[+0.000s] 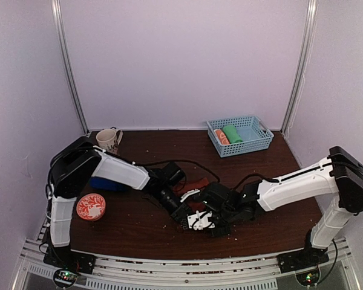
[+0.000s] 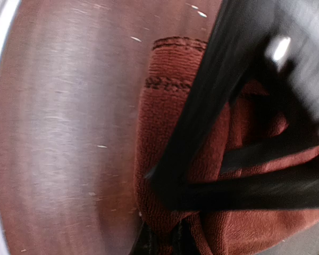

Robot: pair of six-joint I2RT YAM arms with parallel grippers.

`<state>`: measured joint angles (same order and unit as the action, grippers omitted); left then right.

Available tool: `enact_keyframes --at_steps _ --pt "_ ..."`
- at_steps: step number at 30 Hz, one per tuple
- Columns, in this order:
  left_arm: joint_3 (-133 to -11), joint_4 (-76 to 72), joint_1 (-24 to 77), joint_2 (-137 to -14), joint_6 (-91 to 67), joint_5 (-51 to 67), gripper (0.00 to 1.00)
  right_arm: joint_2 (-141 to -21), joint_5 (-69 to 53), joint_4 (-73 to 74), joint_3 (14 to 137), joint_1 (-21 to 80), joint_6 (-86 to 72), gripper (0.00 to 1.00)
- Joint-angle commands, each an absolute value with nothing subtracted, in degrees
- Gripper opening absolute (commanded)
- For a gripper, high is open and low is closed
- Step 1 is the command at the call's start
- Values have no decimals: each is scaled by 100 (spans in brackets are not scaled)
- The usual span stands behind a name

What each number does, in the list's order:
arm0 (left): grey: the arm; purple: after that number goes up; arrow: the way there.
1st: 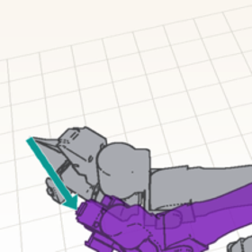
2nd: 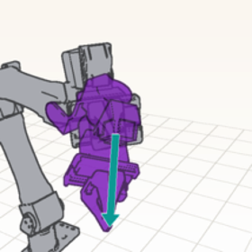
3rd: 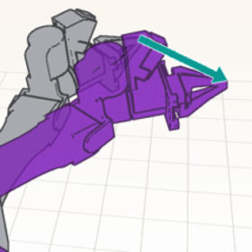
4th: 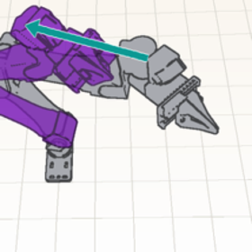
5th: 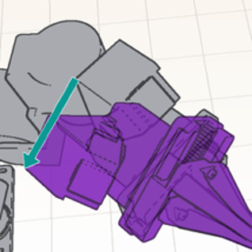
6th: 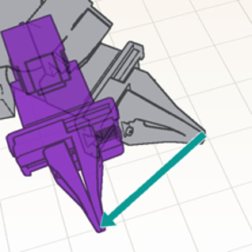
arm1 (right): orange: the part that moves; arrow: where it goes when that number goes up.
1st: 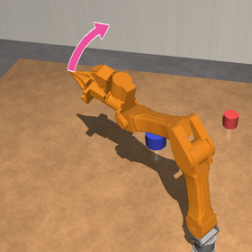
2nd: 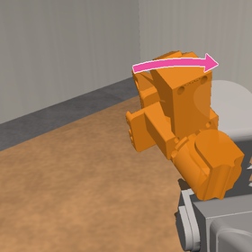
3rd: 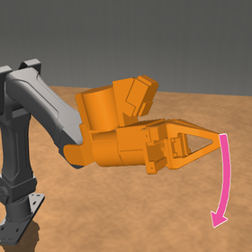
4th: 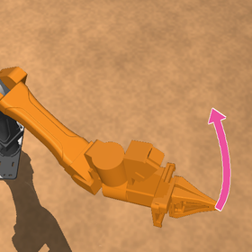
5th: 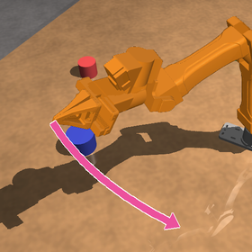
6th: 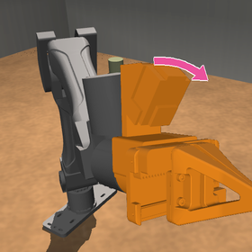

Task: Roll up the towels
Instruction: Roll the towel at the center of the board.

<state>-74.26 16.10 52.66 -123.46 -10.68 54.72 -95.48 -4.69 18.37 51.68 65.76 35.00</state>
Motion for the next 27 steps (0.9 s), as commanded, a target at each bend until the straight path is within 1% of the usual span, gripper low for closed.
enact_keyframes --at_steps 1,5,9,11,13,15,17,20,23,27 --pt "-6512 1072 5199 -10929 -1216 3485 39 -9593 -2052 3082 5497 6434 3315 0" --pt "-5547 256 5107 -9595 -1489 2294 42 -9830 -3324 3723 5869 6086 3156 0" --pt "-4436 -754 5225 -8386 -1443 1642 44 -10580 -4252 4289 6506 5494 3238 0" --pt "-4019 -958 5667 -7835 -829 1015 44 -11201 -4615 4871 7102 5195 3398 0" --pt "-3925 -849 6321 -7643 -74 366 44 -11923 -4899 5519 7702 4921 3457 0" --pt "-4036 -630 6890 -7715 478 -221 43 -12443 -5070 5951 8226 4783 3431 0" --pt "-4237 -442 7245 -7966 892 -388 41 -12806 -5235 6281 8603 4711 3424 0" --pt "-4655 -61 7364 -8647 1228 -317 40 -13083 -5288 6566 8917 4703 3454 0" --pt "-5093 250 7425 -9283 1566 -391 40 -13129 -5206 6587 8918 4697 3432 0" --pt "-5339 233 7461 -9807 1923 -588 40 -13120 -5185 6609 8834 4686 3477 0"
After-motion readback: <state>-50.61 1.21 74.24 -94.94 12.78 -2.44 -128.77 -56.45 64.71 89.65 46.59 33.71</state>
